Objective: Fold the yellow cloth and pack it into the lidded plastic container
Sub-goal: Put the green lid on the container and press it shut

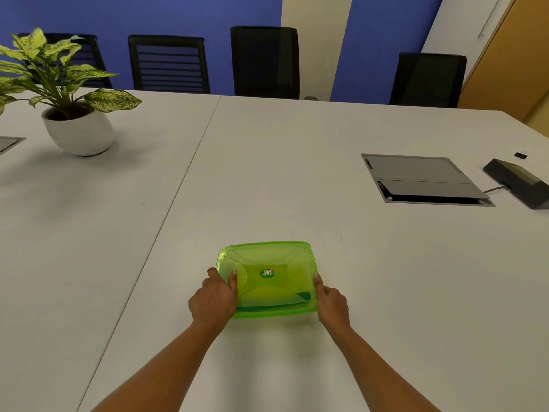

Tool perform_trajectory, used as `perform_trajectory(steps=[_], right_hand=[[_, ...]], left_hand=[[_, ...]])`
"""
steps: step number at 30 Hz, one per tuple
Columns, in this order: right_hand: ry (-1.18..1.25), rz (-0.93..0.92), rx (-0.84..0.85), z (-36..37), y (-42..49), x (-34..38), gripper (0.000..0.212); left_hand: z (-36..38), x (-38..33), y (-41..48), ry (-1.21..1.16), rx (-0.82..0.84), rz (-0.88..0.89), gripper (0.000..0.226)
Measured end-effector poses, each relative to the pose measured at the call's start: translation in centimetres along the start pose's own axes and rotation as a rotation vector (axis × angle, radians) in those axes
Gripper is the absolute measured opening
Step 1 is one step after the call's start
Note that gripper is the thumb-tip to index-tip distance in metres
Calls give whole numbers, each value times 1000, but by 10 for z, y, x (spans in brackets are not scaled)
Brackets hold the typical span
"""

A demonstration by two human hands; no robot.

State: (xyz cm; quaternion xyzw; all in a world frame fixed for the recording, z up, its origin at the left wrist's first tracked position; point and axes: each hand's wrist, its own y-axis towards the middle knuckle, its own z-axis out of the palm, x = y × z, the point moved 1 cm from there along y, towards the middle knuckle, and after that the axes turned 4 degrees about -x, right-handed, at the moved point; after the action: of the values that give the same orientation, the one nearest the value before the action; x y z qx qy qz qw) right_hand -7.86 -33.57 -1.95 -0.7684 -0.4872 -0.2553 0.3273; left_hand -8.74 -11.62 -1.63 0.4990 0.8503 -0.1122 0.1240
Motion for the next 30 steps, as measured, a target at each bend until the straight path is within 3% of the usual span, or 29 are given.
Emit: perform_trajectory(steps=[15,25,30], right_hand=[[164,6,86,0,5,-7,55],[116,10,81,6,23,0,58],[-4,6,108,4,45,15,43]], left_hand=[[-12,-16,47,-246,85,20,45],[-10,-22,67,-196,64,37,33],[-4,-23,70,-269,5,-27,31]])
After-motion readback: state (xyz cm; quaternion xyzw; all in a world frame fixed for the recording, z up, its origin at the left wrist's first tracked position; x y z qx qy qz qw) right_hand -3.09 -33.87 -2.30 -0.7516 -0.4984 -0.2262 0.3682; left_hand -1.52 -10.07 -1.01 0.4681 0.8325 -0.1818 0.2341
